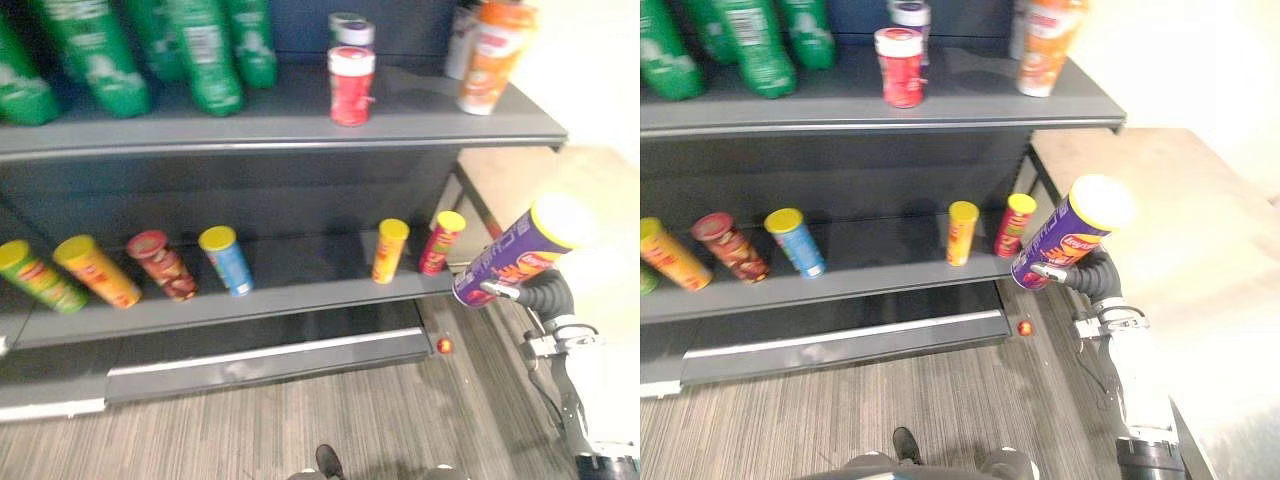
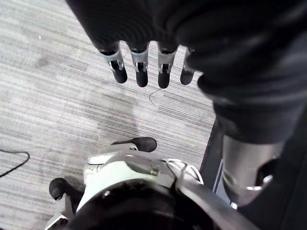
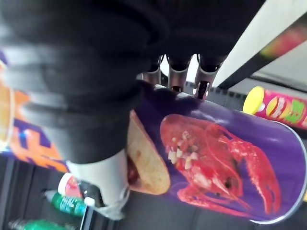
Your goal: Put the gum and the chips on the shelf.
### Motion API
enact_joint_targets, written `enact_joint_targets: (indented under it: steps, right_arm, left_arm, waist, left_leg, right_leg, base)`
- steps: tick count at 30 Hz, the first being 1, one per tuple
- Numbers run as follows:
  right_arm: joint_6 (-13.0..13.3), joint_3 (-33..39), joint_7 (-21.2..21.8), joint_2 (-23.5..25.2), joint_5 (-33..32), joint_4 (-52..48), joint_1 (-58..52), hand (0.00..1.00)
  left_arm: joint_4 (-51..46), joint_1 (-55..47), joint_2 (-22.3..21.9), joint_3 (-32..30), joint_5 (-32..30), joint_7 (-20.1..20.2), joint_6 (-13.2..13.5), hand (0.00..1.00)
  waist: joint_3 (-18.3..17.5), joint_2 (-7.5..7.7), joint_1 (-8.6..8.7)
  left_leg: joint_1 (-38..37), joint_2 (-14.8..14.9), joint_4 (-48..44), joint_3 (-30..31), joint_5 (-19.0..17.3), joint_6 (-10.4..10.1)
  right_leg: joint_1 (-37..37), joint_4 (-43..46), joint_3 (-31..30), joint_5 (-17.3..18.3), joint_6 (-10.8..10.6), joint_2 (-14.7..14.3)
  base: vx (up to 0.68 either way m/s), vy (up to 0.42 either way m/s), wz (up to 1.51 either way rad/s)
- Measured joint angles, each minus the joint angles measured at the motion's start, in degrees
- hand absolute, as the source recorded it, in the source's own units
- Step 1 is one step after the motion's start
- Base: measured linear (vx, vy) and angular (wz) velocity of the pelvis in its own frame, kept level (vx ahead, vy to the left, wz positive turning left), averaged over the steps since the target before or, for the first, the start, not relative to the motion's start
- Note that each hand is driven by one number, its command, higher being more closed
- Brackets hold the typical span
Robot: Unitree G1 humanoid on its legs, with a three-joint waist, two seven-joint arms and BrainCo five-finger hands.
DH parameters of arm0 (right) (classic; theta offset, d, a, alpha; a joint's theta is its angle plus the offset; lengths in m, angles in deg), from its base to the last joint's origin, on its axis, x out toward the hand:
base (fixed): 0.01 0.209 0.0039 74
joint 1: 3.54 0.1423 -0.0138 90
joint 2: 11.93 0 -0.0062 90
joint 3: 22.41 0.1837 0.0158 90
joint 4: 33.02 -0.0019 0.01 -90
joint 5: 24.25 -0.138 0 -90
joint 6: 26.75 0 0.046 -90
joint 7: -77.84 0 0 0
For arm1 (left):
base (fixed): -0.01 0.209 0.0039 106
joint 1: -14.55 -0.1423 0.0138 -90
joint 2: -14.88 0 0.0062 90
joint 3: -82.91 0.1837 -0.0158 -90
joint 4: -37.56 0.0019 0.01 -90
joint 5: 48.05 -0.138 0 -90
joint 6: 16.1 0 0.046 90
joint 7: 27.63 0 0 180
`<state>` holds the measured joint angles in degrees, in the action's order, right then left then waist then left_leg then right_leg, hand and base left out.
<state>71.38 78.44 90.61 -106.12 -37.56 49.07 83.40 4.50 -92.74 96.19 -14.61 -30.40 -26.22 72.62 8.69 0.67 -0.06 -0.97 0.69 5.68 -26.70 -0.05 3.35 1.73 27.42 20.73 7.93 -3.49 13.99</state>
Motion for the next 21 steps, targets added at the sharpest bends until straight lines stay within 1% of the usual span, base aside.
enact_joint_targets:
  steps: [1, 2, 3, 4, 5, 6, 7, 9, 10, 11, 12, 13, 15, 17, 18, 21]
  right_arm:
    - [0.26, -0.06, 0.12, 0.08, -0.02, -1.16, -0.38, 1.0]
    - [0.56, -0.09, 0.24, 0.21, -0.06, -1.51, -0.46, 1.0]
    - [1.15, -0.15, 0.33, 0.61, -0.06, -2.02, -0.4, 1.0]
    - [1.79, -0.38, 0.44, 0.93, -0.06, -2.05, -0.44, 1.0]
    - [1.88, -0.72, 0.44, 1.05, -0.09, -2.05, -0.43, 1.0]
    - [1.96, -1.86, 0.44, 1.05, -0.09, -2.05, -0.32, 1.0]
    - [1.97, -2.68, 0.45, 1.05, -0.08, -2.04, -0.15, 1.0]
    - [2.23, -6.21, 0.56, 1.19, -0.1, -1.85, 1.28, 1.0]
    - [2.24, -7.04, 0.52, 1.2, -0.14, -1.61, 1.72, 1.0]
    - [2.24, -8.63, 0.5, 1.22, -0.15, -0.49, 2.8, 1.0]
    - [2.17, -9.85, 0.4, 1.28, -0.14, 0.49, 3.34, 1.0]
    - [2.14, -10.25, 0.33, 1.39, -0.16, 0.79, 3.37, 1.0]
    - [1.74, -11.96, 0.21, 2.37, -0.17, 2.67, 4.68, 1.0]
    - [1.45, -13.57, 0.05, 2.81, 0.0, 4.21, 5.78, 1.0]
    - [0.67, -14.99, -0.1, 2.93, 1.22, 4.81, 6.58, 1.0]
    - [0.34, -16.95, -0.22, 3.29, 2.36, 7.18, 8.06, 1.0]
  left_arm:
    - [0.0, 0.26, 0.09, 0.23, 0.01, 0.51, -0.59, 0.0]
    - [0.0, 0.25, 0.17, 0.35, 0.01, 0.81, -0.68, 0.0]
    - [-0.15, 0.22, 0.13, 0.5, 0.07, 1.22, -0.78, 0.0]
    - [-0.62, 0.07, 0.15, 0.51, 0.14, 1.26, -0.95, 0.0]
    - [-0.82, 0.01, 0.17, 0.52, 0.18, 1.25, -1.13, 0.0]
    - [-1.24, -0.06, 0.17, 0.56, 0.19, 1.26, -1.33, 0.0]
    - [-1.47, -0.14, 0.15, 0.56, 0.25, 1.25, -1.37, 0.0]
    - [-2.59, -0.45, 0.18, 0.6, 0.31, 1.24, -1.42, 0.0]
    - [-2.59, -0.45, 0.17, 0.57, 0.4, 1.24, -1.47, 0.0]
    - [-2.58, -0.59, 0.14, 0.53, 1.2, 1.2, -1.67, 0.0]
    - [-2.54, -0.75, 0.09, 0.56, 1.99, 1.22, -1.74, 0.0]
    - [-2.5, -0.8, 0.1, 0.53, 2.1, 1.22, -1.72, 0.0]
    - [-2.48, -0.79, 0.09, 0.51, 2.48, 1.11, -1.44, 0.0]
    - [-2.48, -0.77, -0.06, 0.52, 2.48, 1.1, -1.23, 0.0]
    - [-2.49, -0.66, -0.28, 0.56, 2.48, 1.11, -1.2, 0.0]
    - [-2.47, 0.03, -0.49, 1.03, 2.49, 1.3, -1.16, 0.0]
  waist:
    - [0.24, -0.3, -0.09]
    - [0.28, -0.36, -0.16]
    - [0.51, 0.46, -0.29]
    - [0.92, 0.72, -0.62]
    - [0.98, 0.86, -0.84]
    - [0.96, 1.14, -1.77]
    - [0.93, 1.32, -2.07]
    - [1.08, 2.35, -2.45]
    - [1.1, 2.36, -2.47]
    - [1.13, 2.1, -2.67]
    - [1.07, 1.99, -2.67]
    - [1.06, 1.99, -2.73]
    - [1.3, 1.68, -3.14]
    - [1.49, 1.38, -3.25]
    - [1.86, 0.77, -3.26]
    - [2.56, -0.29, -3.35]
  left_leg:
    - [0.77, -0.38, -0.07, 1.31, 0.0, -0.01]
    - [0.95, -0.62, -0.08, 2.04, 0.0, -0.02]
    - [1.13, -1.08, -0.2, 2.96, 0.16, -0.28]
    - [2.0, -1.27, -1.54, 3.25, 0.47, -0.68]
    - [2.4, -1.46, -2.05, 3.72, 0.55, -0.79]
    - [3.1, -1.76, -2.61, 4.01, 0.83, -1.22]
    - [3.61, -1.87, -3.04, 4.22, 0.84, -1.24]
    - [5.48, -2.43, -4.06, 5.45, 1.09, -1.55]
    - [5.7, -2.39, -4.0, 5.65, 1.32, -1.87]
    - [5.79, -2.01, -3.44, 6.03, 1.96, -2.78]
    - [5.6, -1.88, -2.41, 6.92, 2.72, -3.58]
    - [5.37, -1.76, -1.69, 6.99, 3.01, -3.82]
    - [4.9, -1.1, 0.19, 7.12, 4.64, -3.98]
    - [4.9, -0.81, 0.19, 7.38, 4.95, -4.34]
    - [4.92, -0.89, 0.2, 8.29, 5.04, -4.4]
    - [5.18, -1.03, 0.2, 8.58, 5.04, -4.4]
  right_leg:
    - [0.41, -1.91, -2.5, 0.0, -0.03, -1.74]
    - [0.53, -3.11, -3.43, 0.0, -0.03, -2.42]
    - [0.35, -5.46, -5.28, -0.09, -0.14, -3.47]
    - [0.14, -7.26, -6.39, -0.18, -0.28, -3.82]
    - [0.08, -8.11, -6.98, -0.27, -0.43, -3.93]
    - [0.05, -10.11, -7.34, -0.31, -0.46, -3.93]
    - [0.0, -11.32, -7.27, -0.33, -0.48, -3.95]
    - [-0.53, -16.44, -6.96, -0.4, -0.6, -4.09]
    - [-0.92, -17.57, -6.69, -0.67, -1.46, -4.22]
    - [-1.45, -19.33, -6.2, -1.18, -2.3, -4.93]
    - [-1.99, -20.25, -5.46, -1.27, -2.57, -5.45]
    - [-2.06, -20.48, -5.29, -1.26, -2.57, -5.72]
    - [-2.09, -20.82, -4.72, -1.21, -2.49, -6.69]
    - [-2.36, -21.33, -4.57, -1.26, -2.41, -7.09]
    - [-2.58, -21.4, -4.31, -1.16, -2.26, -7.18]
    - [-2.81, -21.94, -4.0, -1.1, -2.15, -7.18]
  base:
    - [0.03, -0.042, 1.08]
    - [0.05, -0.04, 0.94]
    - [0.04, -0.048, 0.9]
    - [0.05, -0.054, 0.85]
    - [0.03, -0.059, 0.71]
    - [0.02, -0.049, 0.43]
    - [0.02, -0.057, 0.43]
    - [-0.01, -0.054, 0.39]
    - [-0.02, -0.078, 0.24]
    - [-0.02, -0.094, 0.15]
    - [-0.02, -0.114, 0.14]
    - [-0.02, -0.084, 0.17]
    - [-0.02, -0.076, 0.1]
    - [0.0, -0.069, 0.04]
    - [0.03, -0.04, 0.09]
    - [0.06, -0.019, 0.08]
